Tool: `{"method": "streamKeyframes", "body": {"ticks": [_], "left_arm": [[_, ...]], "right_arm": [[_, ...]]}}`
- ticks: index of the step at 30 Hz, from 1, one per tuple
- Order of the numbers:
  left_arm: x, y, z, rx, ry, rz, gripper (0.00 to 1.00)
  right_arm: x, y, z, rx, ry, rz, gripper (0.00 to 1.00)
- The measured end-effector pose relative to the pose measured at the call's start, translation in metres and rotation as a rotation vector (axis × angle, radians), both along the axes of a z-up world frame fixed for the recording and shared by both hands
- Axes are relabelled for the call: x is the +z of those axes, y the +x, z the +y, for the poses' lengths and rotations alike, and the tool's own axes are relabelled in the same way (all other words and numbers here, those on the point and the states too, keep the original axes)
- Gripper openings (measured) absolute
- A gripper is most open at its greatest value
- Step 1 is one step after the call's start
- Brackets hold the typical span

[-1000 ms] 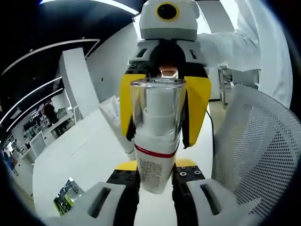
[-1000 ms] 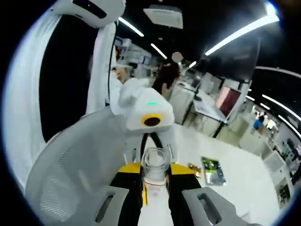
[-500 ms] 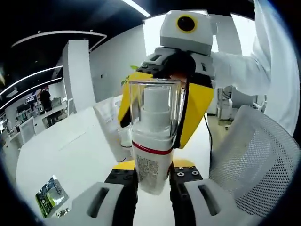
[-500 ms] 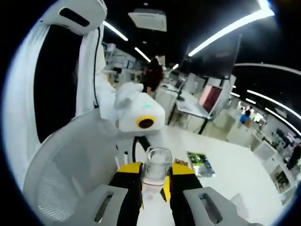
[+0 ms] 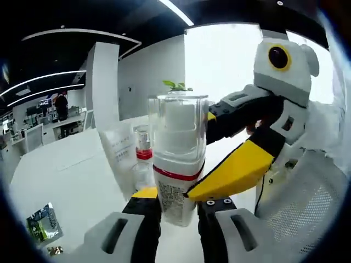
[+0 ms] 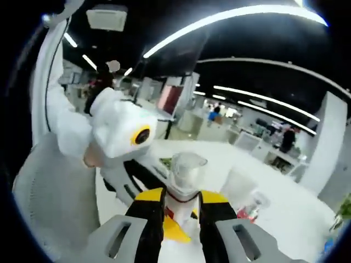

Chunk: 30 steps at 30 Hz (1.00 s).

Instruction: Arrange the skincare products in the storage area until every visible bottle or jar stands upright without overlapping.

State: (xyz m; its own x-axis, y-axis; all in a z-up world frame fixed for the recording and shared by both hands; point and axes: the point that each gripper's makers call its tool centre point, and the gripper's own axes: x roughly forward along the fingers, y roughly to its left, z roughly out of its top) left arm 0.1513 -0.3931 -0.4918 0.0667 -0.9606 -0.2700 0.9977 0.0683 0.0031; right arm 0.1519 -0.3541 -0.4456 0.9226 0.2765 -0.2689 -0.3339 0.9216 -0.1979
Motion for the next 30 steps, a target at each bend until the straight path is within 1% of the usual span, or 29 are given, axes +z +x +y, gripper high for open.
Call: {"method": "streamKeyframes", "body": {"ticks": [1,2,3,4,7,9,10,11,12,13,14,16,19,20,21,23,24,25,26,28,30], "left_arm": [[-0.002,-0.005,-0.005,-0.009,-0.003,0.015,0.22],[-0.004,-0.007,-0.007,-0.012,-0.002,0.019,0.22],[-0.005,-0.011,-0.011,-0.013,-0.001,0.02,0.22],[-0.007,-0.012,-0.013,-0.015,0.001,0.018,0.22],[-0.012,-0.015,-0.021,-0.001,0.006,0.009,0.22],[-0.014,-0.016,-0.027,0.024,0.009,0.003,0.22],[-0.015,-0.014,-0.03,0.049,0.009,0.0,0.22],[-0.016,-0.013,-0.031,0.063,0.008,0.002,0.22],[-0.016,-0.011,-0.033,0.095,-0.003,0.014,0.22],[-0.017,-0.012,-0.035,0.101,-0.009,0.029,0.22],[-0.017,-0.014,-0.038,0.096,-0.014,0.026,0.22],[-0.02,-0.018,-0.04,0.095,-0.008,0.016,0.22],[-0.025,-0.018,-0.041,0.092,-0.001,0.013,0.22],[-0.025,-0.018,-0.041,0.092,0.0,0.013,0.22],[-0.026,-0.018,-0.042,0.093,0.002,0.011,0.22],[-0.031,-0.017,-0.043,0.091,0.014,0.026,0.22],[-0.033,-0.017,-0.043,0.089,0.02,0.03,0.22],[-0.037,-0.018,-0.044,0.078,0.033,0.056,0.22],[-0.038,-0.017,-0.045,0.077,0.035,0.059,0.22],[-0.04,-0.015,-0.047,0.078,0.039,0.033,0.22],[-0.043,-0.014,-0.049,0.071,0.043,0.045,0.22]], "right_arm": [[-0.001,-0.001,-0.007,-0.065,0.068,0.006,0.15],[-0.001,-0.003,-0.009,-0.09,0.109,0.01,0.15],[-0.003,-0.004,-0.013,-0.113,0.122,0.01,0.15],[-0.006,-0.007,-0.022,-0.144,0.125,0.017,0.15],[-0.014,-0.014,-0.03,-0.225,0.172,0.059,0.15],[-0.017,-0.017,-0.037,-0.281,0.176,0.055,0.14],[-0.021,-0.019,-0.038,-0.303,0.209,0.066,0.14],[-0.025,-0.02,-0.04,-0.316,0.217,0.077,0.14],[-0.029,-0.021,-0.044,-0.326,0.22,0.08,0.13],[-0.031,-0.021,-0.046,-0.333,0.225,0.087,0.14],[-0.033,-0.023,-0.046,-0.342,0.238,0.102,0.14],[-0.034,-0.021,-0.049,-0.346,0.255,0.1,0.15],[-0.038,-0.024,-0.049,-0.348,0.237,0.115,0.14],[-0.037,-0.024,-0.049,-0.351,0.23,0.116,0.13],[-0.038,-0.023,-0.049,-0.358,0.211,0.118,0.13],[-0.042,-0.023,-0.05,-0.353,0.178,0.134,0.12],[-0.043,-0.022,-0.05,-0.356,0.173,0.136,0.12],[-0.046,-0.021,-0.053,-0.357,0.171,0.15,0.12],[-0.048,-0.021,-0.055,-0.356,0.176,0.157,0.12],[-0.048,-0.019,-0.061,-0.365,0.193,0.161,0.11],[-0.051,-0.017,-0.063,-0.357,0.19,0.178,0.1]]}}
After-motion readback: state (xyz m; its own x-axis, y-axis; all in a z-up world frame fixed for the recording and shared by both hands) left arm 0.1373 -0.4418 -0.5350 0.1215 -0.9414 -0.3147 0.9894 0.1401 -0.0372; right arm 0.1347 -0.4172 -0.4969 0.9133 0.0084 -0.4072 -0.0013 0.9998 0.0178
